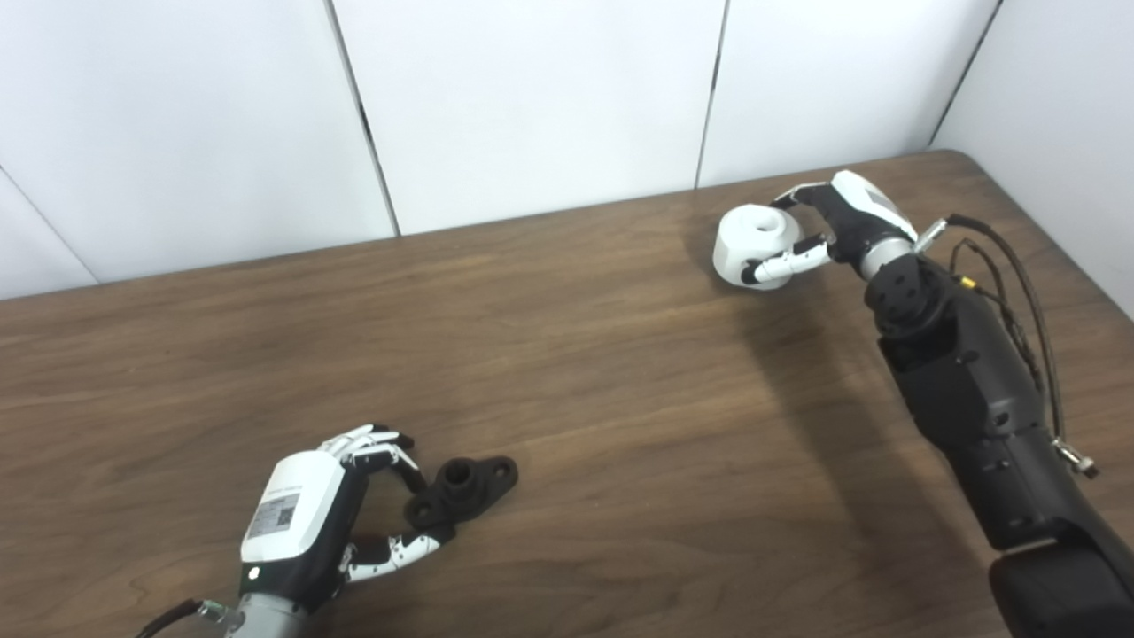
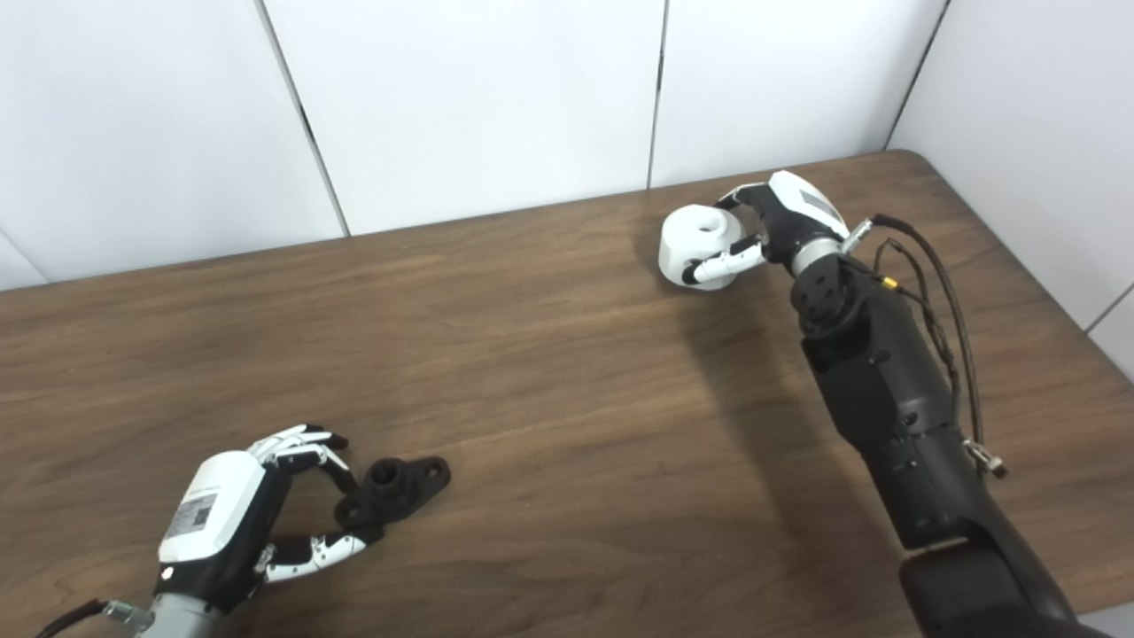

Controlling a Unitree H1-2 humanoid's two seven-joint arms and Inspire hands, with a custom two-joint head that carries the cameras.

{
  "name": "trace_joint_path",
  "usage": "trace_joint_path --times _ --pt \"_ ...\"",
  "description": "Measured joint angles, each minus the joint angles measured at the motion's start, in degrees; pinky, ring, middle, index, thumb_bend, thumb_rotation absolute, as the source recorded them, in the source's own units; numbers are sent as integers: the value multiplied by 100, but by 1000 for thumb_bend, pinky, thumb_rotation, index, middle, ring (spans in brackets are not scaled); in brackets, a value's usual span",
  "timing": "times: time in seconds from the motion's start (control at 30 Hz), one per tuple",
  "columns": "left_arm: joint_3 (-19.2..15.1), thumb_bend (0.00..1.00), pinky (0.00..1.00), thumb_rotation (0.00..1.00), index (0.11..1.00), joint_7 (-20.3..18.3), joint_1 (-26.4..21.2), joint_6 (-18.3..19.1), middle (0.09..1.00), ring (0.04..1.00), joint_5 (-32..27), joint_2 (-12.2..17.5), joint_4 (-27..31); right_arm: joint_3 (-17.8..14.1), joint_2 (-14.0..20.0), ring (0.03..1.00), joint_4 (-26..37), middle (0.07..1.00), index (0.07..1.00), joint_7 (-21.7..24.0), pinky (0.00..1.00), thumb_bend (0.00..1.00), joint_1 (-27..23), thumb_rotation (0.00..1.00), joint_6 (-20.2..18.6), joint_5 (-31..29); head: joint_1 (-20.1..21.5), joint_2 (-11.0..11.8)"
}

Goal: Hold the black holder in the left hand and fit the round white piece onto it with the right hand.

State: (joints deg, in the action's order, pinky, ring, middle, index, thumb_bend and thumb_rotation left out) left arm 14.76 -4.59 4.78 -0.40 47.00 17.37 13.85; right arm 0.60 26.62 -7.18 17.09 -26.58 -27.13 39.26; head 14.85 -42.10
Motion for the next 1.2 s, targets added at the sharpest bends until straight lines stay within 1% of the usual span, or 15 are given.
trace_joint_path --times 0.2,0.3,0.4,0.57,0.6,0.63,0.7,0.8,0.93,1.2 --pt "-3 522 826 53 486 0 0 1 765 848 0 -3 2 25 10 975 9 902 678 -1 969 764 1 258 0 -7 -9 -26" --pt "-4 522 820 53 486 -1 1 1 762 844 1 -6 8 38 22 962 18 890 664 -23 958 759 5 230 1 -22 -9 -26" --pt "-5 522 821 53 486 -1 0 1 761 845 7 -7 7 67 43 947 24 876 643 -144 949 761 12 200 23 -52 -9 -26" --pt "-4 522 824 54 486 -1 2 1 766 848 7 -8 9 140 95 930 20 857 608 -359 934 758 41 186 144 -109 -18 -26" --pt "-3 522 825 54 486 -5 1 2 767 849 8 -8 12 157 116 930 18 855 552 -392 941 643 50 166 204 -128 -18 -26" --pt "-3 522 825 54 486 -8 1 2 767 848 8 -8 14 166 131 927 15 849 516 -422 941 572 54 153 255 -154 -26 -26" --pt "-3 522 827 54 486 -13 2 3 766 848 8 -8 16 167 138 911 -6 830 492 -554 924 530 64 140 320 -190 -26 -26" --pt "-3 522 824 54 486 -13 2 3 766 847 8 -12 16 162 140 895 -104 811 487 -811 900 525 83 135 485 -233 -26 -26" --pt "-3 522 822 53 486 -13 2 3 762 844 11 -13 15 170 144 883 -134 793 485 -1017 868 524 149 133 676 -298 -35 -26" --pt "1 522 820 53 486 -13 1 4 763 847 32 -43 12 232 222 869 -141 783 484 -1036 849 524 173 132 819 -356 -79 -26"
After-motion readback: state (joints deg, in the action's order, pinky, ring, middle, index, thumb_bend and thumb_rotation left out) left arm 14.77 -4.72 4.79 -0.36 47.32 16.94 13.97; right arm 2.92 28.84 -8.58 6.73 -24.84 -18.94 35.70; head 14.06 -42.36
